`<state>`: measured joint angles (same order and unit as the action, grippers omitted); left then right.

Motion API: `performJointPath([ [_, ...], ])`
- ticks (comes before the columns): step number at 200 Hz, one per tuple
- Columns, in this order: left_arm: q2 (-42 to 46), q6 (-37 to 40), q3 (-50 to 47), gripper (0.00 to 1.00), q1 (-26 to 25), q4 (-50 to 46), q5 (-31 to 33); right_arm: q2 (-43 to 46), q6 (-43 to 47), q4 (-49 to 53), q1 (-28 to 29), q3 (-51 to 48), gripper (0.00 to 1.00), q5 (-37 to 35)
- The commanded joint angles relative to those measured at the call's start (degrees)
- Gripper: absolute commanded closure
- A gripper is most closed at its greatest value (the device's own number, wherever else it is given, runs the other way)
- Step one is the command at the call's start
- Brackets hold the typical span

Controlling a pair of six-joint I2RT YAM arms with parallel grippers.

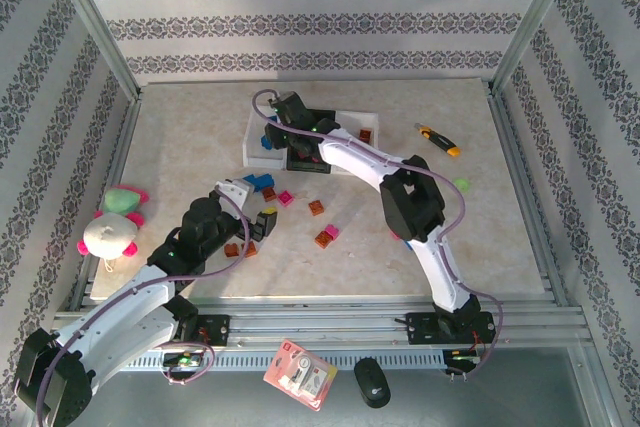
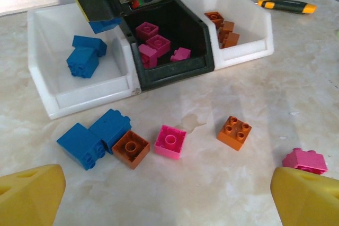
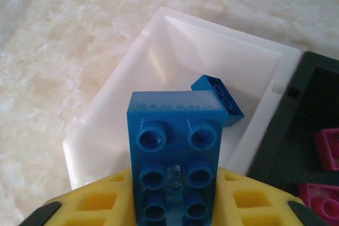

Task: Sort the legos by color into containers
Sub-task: Place the lego in the container, then pick up the lego from the bottom-left of the table.

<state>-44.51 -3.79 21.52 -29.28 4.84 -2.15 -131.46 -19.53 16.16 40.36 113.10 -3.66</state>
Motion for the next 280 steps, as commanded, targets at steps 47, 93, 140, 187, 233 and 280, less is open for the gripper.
performJointPath([
  [47, -6.1, -14.2, 10.7, 0.01, 0.0, -23.0, 13.6, 4.7, 5.4, 1.0, 0.1, 1.8, 0.32, 0.2],
  [93, -15.8, -26.8, 21.2, 0.01, 0.0, -45.7, 18.1, 20.8, 5.7, -6.3, 0.2, -17.2, 0.28, 0.5],
  [140, -22.1, -31.9, 24.8, 0.01, 0.2, -57.2, 11.3, 34.3, 5.9, -6.5, 0.4, -33.0, 0.27, 1.0],
  [187, -21.2, -36.5, 20.7, 0.18, 0.6, -55.6, 8.2, 43.1, 6.9, -6.4, 1.5, -43.0, 0.25, 5.1],
  [233, -24.1, -35.1, 19.3, 0.32, 1.1, -52.8, 5.5, 44.6, 7.6, -5.2, 1.5, -44.0, 0.25, 5.4],
  [280, -26.0, -35.3, 17.3, 0.40, 1.6, -51.0, 5.9, 43.7, 7.6, -5.0, 1.5, -43.0, 0.25, 5.7],
])
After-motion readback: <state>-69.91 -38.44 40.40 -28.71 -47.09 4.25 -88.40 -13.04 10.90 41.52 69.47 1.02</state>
